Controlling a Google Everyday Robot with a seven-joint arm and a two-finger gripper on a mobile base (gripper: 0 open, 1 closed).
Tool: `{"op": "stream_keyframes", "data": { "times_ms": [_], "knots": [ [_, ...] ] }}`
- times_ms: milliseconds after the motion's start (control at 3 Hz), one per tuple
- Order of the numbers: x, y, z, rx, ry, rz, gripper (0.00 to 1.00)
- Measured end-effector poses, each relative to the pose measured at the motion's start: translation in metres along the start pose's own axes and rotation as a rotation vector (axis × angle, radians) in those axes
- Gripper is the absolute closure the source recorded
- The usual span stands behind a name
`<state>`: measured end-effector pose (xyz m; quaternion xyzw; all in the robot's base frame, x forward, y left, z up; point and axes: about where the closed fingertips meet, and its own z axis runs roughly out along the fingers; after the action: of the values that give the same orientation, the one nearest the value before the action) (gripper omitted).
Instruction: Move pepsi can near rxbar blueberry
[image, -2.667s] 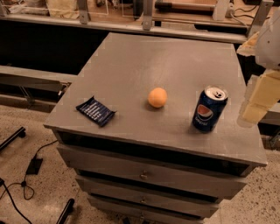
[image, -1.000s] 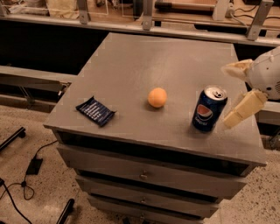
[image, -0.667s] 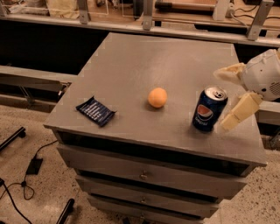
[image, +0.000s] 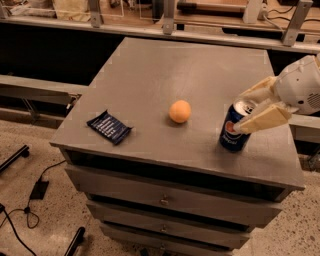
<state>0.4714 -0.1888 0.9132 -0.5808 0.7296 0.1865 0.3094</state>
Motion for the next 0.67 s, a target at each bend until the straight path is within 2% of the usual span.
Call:
{"op": "stream_keyframes", "data": {
  "times_ms": [333, 667],
  "knots": [
    [-0.001, 0.000, 0.001, -0.001, 0.000, -0.003, 0.71],
    [-0.021, -0.009, -0.017, 0.002, -0.106, -0.009, 1.00]
  ]
}}
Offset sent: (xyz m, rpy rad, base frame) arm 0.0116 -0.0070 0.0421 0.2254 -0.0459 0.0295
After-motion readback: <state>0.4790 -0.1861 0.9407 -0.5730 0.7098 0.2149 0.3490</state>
